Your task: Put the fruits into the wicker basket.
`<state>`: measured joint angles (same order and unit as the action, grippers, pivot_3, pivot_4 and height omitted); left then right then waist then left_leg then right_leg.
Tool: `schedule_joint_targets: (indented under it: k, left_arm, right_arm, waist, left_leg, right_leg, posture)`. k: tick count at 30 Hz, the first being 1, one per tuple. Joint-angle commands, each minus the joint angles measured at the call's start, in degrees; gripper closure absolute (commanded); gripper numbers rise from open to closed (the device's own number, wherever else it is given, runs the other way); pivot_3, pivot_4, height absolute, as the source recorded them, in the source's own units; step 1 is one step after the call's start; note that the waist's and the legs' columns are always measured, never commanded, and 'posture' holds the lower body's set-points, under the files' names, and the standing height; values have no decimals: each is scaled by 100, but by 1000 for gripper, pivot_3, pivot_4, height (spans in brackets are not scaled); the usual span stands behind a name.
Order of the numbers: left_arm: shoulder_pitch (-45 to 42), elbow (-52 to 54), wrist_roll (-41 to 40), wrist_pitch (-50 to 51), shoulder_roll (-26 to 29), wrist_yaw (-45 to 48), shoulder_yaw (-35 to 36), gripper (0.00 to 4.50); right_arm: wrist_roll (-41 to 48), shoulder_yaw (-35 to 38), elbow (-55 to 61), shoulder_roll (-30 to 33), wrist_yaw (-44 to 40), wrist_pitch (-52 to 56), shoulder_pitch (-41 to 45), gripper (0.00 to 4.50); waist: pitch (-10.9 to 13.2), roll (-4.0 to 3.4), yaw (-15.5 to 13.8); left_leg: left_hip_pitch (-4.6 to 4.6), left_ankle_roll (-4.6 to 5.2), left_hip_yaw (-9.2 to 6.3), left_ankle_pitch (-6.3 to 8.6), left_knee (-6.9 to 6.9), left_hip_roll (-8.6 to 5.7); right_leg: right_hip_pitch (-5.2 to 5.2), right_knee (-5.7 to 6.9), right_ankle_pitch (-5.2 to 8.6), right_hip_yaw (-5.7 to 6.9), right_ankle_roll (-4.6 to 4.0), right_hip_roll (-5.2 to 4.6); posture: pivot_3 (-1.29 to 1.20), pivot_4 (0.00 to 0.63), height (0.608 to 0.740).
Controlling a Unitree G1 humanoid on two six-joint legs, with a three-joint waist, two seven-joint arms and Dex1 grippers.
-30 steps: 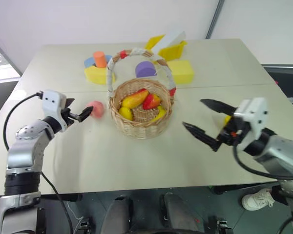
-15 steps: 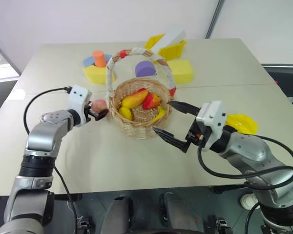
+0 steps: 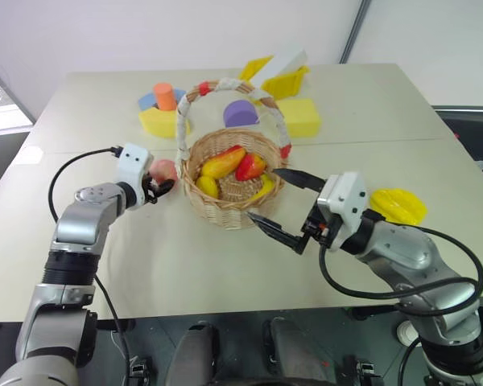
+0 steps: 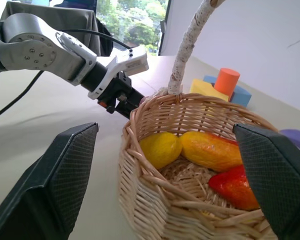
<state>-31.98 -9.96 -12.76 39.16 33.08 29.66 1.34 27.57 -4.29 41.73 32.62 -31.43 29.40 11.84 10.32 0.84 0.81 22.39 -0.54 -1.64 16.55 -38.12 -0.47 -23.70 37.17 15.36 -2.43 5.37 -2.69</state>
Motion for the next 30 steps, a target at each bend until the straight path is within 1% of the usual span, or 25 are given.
schedule_joint_targets:
  k: [1, 2, 5, 6, 7, 8, 10, 12, 14, 15, 16, 18, 20, 23, 26, 27, 28, 30]
  left_arm:
    - [65, 195, 15, -144, 170, -44, 343, 1755]
    - [121, 244, 2, -159, 210, -54, 418, 1755]
    - [684, 1005, -622, -525, 512, 502, 1327, 1755]
    - [897, 1387, -1037, -474, 596, 816, 1684, 1755]
    - [1029, 1631, -1315, -409, 639, 1006, 1890, 1755]
    - [1196, 1978, -1769, -159, 746, 1297, 2125, 1755]
    - [1492, 2646, -2355, 109, 1017, 1801, 2301, 1755]
    - [1516, 3205, -2906, 432, 1148, 1921, 2297, 1755]
    - [1279, 3533, -2988, 612, 1119, 1690, 1925, 1755]
    - [1070, 3595, -2878, 665, 1005, 1468, 1623, 1755]
    - [892, 3601, -2708, 673, 906, 1279, 1333, 1755]
    - [478, 3431, -2106, 664, 676, 818, 594, 1755]
    - [162, 3295, -1710, 585, 425, 600, -9, 1755]
    - [-91, 3129, -1594, 515, 87, 566, -391, 1755]
    - [-220, 2945, -1494, 397, 5, 740, -535, 690]
    - [-239, 2929, -1447, 251, 20, 853, -564, 267]
    - [-246, 2926, -1480, 175, 8, 949, -545, 94]
    - [-231, 2993, -1648, 70, -31, 1199, -520, 94]
  right_arm:
    - [-61, -21, 4, -71, -48, -146, 126, 0]
    - [-70, -27, -11, -78, -64, -148, 150, 0]
    - [-54, 32, -55, -55, -105, -118, 277, 0]
    - [-22, 88, -83, -30, -131, -110, 314, 0]
    - [1, 128, -107, -13, -155, -110, 332, 0]
    - [21, 184, -155, 15, -200, -120, 358, 0]
    - [52, 299, -286, 61, -295, -138, 421, 0]
    - [69, 398, -427, 81, -367, -145, 513, 0]
    - [57, 441, -521, 92, -433, -153, 585, 0]
    - [37, 449, -557, 94, -460, -161, 608, 0]
    - [20, 453, -583, 92, -476, -164, 627, 0]
    - [-5, 481, -615, 89, -479, -156, 640, 0]
    - [-26, 538, -601, 106, -436, -117, 608, 0]
    - [-79, 643, -525, 165, -353, -57, 503, 0]
    - [-156, 962, -427, 378, -258, 58, 205, 0]
    - [-230, 1155, -473, 556, -248, 132, 41, 0]
    - [-341, 1323, -544, 740, -249, 184, -118, 0]
    - [-654, 1661, -750, 1167, -296, 191, -499, 0]
  waist:
    - [0, 0, 1]
    - [0, 0, 5]
    - [1, 1, 53]
    - [1, 1, 49]
    - [1, 2, 29]
    - [1, 2, 13]
    - [-1, 4, -26]
    - [-1, 4, -53]
    - [-1, 4, -60]
    - [-1, 4, -69]
    - [-1, 4, -78]
    - [-2, 5, -92]
    - [-1, 5, -82]
    - [-1, 5, -24]
    - [-1, 5, 2]
    - [-1, 5, -2]
    - [-1, 4, -12]
    - [-1, 4, -19]
  left_leg:
    - [0, 0, 0, 0, 0, 0]
    - [0, 0, 0, 0, 0, 0]
    - [1, 0, 4, 0, 1, 5]
    - [3, 0, 7, 0, 2, 8]
    - [9, -2, 5, -1, 4, 9]
    - [16, -4, 5, -2, 4, 10]
    - [17, -7, 5, -3, 4, 9]
    - [13, -7, 2, -3, 3, -2]
    - [5, -7, 2, -3, 3, -9]
    - [1, -7, 4, -3, 3, -10]
    - [-1, -7, 4, -3, 2, -11]
    - [-3, -8, 4, -3, 0, -15]
    - [-2, -7, 5, -4, 0, -18]
    - [2, -4, 6, -3, 0, -11]
    - [7, -3, 7, -2, 1, -1]
    - [7, -3, 9, -3, 1, 2]
    - [7, -3, 8, -3, 1, 3]
    - [5, -3, 9, -3, 0, 3]
  right_leg:
    - [0, 0, 0, 0, 0, 0]
    - [0, 0, 0, 0, 0, 0]
    - [-7, 1, 0, -4, 0, 1]
    - [-13, 2, 0, -7, -1, 0]
    - [-21, 3, 0, -10, -2, -1]
    - [-27, 3, 0, -9, -3, -4]
    - [-25, 2, 0, -6, -3, -11]
    - [-12, -4, 0, -4, -3, -25]
    - [4, -10, 0, 4, -4, -42]
    - [11, -11, 0, 8, -4, -49]
    - [18, -12, 0, 12, -4, -50]
    - [20, -10, -1, 13, -2, -49]
    - [18, -9, -1, 12, 0, -40]
    - [10, -9, -1, 8, 0, -13]
    - [2, -7, 0, 7, -1, -3]
    - [1, -7, 0, 6, -1, 0]
    - [2, -7, 0, 6, -1, 2]
    - [5, -7, 0, 7, -1, 2]
  posture:
    - [0, 150, 740]
    - [0, 150, 740]
    - [0, 150, 740]
    - [0, 150, 740]
    - [0, 150, 740]
    - [0, 150, 740]
    - [0, 150, 740]
    - [0, 150, 740]
    - [0, 150, 740]
    - [0, 150, 740]
    - [0, 150, 740]
    - [0, 150, 740]
    - [0, 150, 740]
    - [0, 150, 740]
    - [0, 150, 740]
    - [0, 150, 740]
    - [0, 150, 740]
    - [0, 150, 740]
